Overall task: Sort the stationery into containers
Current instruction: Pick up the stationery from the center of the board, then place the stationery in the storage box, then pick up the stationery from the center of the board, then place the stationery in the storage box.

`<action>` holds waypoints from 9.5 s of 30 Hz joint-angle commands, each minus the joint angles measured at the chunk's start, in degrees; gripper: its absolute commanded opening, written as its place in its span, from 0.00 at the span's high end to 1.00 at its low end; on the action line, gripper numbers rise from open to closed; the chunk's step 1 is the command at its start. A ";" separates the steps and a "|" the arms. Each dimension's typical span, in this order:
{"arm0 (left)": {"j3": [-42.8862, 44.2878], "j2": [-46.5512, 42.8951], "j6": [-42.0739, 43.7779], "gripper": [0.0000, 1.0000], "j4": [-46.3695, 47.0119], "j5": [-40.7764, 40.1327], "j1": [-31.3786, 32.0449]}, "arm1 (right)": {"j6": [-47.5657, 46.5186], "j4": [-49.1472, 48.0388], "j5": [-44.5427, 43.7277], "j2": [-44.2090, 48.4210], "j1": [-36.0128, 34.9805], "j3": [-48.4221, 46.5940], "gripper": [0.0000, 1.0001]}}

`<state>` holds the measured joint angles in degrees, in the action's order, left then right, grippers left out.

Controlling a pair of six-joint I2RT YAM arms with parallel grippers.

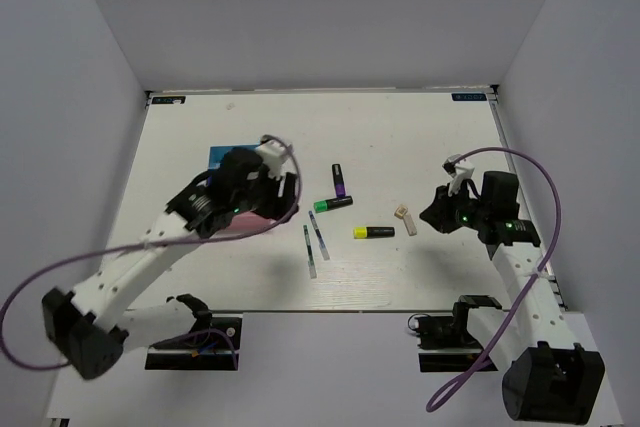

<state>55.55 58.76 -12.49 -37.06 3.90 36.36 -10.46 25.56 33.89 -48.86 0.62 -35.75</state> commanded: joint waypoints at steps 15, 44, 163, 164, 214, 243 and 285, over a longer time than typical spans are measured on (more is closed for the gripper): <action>50.09 61.70 -22.40 0.28 -11.90 -16.74 4.78 | 3.69 1.51 -15.52 -1.50 -3.17 -4.77 0.14; 57.56 75.44 -26.36 0.34 -10.22 -19.63 6.18 | 3.25 1.86 -18.60 -2.03 -7.39 -5.47 0.16; 18.72 41.78 -78.92 0.65 4.36 -28.60 -22.38 | 3.25 1.68 -17.28 -1.32 -7.39 -4.42 0.18; 18.81 41.87 -78.83 0.60 4.28 -28.51 -22.30 | 3.25 1.60 -17.28 -1.41 -7.48 -4.42 0.18; 44.56 62.26 36.13 0.48 -11.20 -3.55 11.89 | -8.26 4.94 -2.86 -0.09 -7.30 -3.63 0.94; 42.27 68.15 35.25 0.40 -8.29 -5.31 9.26 | -8.26 5.29 -2.07 -0.36 -7.21 -3.71 0.94; 17.65 30.71 41.67 1.00 13.95 12.49 -21.91 | -8.44 5.55 -0.67 0.61 -7.56 -3.63 0.94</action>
<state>71.81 92.84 25.78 -27.86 9.28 18.57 -18.46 30.59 31.77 -49.10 -6.63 -38.83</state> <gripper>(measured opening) 0.412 0.055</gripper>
